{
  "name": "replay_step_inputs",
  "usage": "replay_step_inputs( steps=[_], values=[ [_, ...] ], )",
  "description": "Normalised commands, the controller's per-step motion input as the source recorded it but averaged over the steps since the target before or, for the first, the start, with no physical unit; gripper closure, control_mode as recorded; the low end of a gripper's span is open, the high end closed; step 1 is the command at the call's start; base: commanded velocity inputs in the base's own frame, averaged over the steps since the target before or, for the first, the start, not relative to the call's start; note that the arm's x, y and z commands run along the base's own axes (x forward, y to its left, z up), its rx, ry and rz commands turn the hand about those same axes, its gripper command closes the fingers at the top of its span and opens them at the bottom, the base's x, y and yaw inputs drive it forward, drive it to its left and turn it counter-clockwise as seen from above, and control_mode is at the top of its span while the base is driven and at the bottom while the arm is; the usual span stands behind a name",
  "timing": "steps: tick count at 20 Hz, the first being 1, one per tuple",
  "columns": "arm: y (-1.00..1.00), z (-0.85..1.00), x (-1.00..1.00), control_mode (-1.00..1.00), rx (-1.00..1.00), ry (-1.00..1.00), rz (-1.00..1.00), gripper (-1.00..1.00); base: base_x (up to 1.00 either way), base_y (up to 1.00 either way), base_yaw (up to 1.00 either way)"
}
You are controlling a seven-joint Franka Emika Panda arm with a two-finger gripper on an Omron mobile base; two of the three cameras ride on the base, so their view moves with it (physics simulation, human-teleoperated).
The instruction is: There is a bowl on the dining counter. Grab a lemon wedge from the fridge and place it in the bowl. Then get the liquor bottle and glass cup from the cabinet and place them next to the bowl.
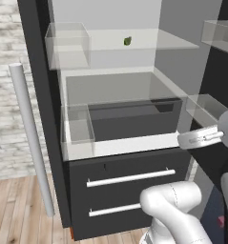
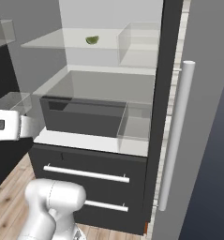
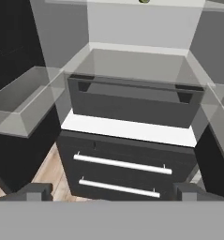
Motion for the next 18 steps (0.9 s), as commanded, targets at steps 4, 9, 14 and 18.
replay_step_inputs(
  steps=[4,9,14,18],
  values=[
    [0.00,0.00,0.01,-1.00,0.00,0.01,0.00,-1.00,0.00,0.00,0.00],
    [0.00,0.00,0.05,1.00,0.00,0.02,0.00,-1.00,0.60,0.11,-0.06],
    [0.00,0.00,0.00,1.00,0.00,0.00,0.00,-1.00,0.74,0.13,-0.11],
    [0.00,0.00,0.00,1.00,0.00,0.00,0.00,-1.00,0.65,0.31,-0.15]
  ],
)
